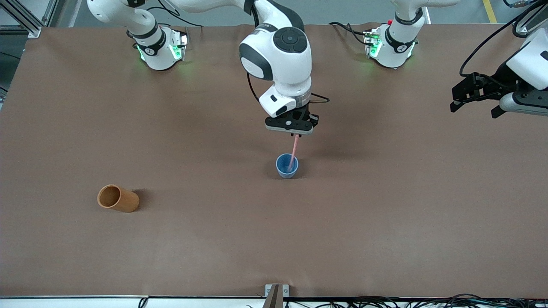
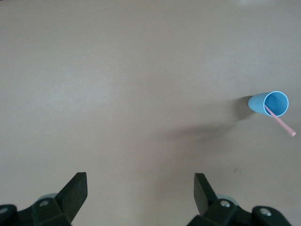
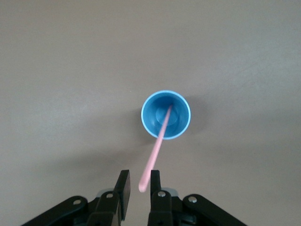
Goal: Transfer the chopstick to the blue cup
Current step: 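Lower the pink stick into the blue cup with the right gripper, then open the right gripper and draw it back from the blue cup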
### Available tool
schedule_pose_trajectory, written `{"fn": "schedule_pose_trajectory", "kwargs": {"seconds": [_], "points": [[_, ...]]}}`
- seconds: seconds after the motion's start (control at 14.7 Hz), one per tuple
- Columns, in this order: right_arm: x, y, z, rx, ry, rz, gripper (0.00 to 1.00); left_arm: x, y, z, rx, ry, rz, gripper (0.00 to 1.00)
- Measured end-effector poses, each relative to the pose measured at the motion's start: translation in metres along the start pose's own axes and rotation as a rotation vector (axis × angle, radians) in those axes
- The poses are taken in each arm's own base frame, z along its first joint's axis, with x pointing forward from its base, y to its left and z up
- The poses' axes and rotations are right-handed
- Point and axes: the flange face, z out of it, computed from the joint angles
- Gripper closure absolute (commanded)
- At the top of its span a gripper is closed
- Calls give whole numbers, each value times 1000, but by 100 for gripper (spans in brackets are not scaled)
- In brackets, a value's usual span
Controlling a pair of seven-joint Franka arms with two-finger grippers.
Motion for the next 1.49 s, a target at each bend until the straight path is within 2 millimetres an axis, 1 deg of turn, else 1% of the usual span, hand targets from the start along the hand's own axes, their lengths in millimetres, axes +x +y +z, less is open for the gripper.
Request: {"fn": "schedule_pose_trajectory", "kwargs": {"seconds": [0.07, 0.2, 0.27, 0.34, 0.41, 0.48, 0.61, 0.68, 0.75, 0.88, 1.02, 1.15, 1.29, 1.49], "points": [[3, 1, 0, -1, 5, -1, 0, 0, 0, 0, 0, -1, 0, 0], [14, 6, -3, 3, 20, 10, 0, 1, 0, 1, 0, -2, 0, 0], [24, 10, -11, 12, 30, 23, 0, 1, 0, 2, 0, -3, 0, 0], [38, 18, -24, 21, 42, 42, 0, 1, 0, 2, 0, -3, -1, 0], [54, 31, -44, 16, 45, 64, 0, 1, -1, 2, 0, -3, -1, 0], [69, 49, -69, -1, 41, 90, 0, 1, -1, 2, 0, -3, -1, 0], [99, 93, -124, -34, 31, 132, 0, 1, -1, 2, 0, -3, -1, 0], [113, 118, -148, -51, 24, 148, 0, 1, -1, 2, 0, -3, -1, 0], [127, 145, -169, -71, 15, 160, 0, 1, -1, 2, 0, -3, -1, 0], [156, 203, -198, -108, -8, 156, 0, 1, -1, 2, 0, -3, -2, 0], [181, 261, -210, -129, -26, 140, 0, 1, -1, 2, 0, -4, -3, 0], [196, 316, -215, -146, -47, 140, 0, 1, 0, 2, 0, -4, -19, 0], [196, 358, -221, -154, -68, 114, 0, 1, 0, 2, 0, -4, -23, 0], [188, 404, -224, -156, -85, 84, 0, 1, 0, 2, 0, -4, -23, 0]]}}
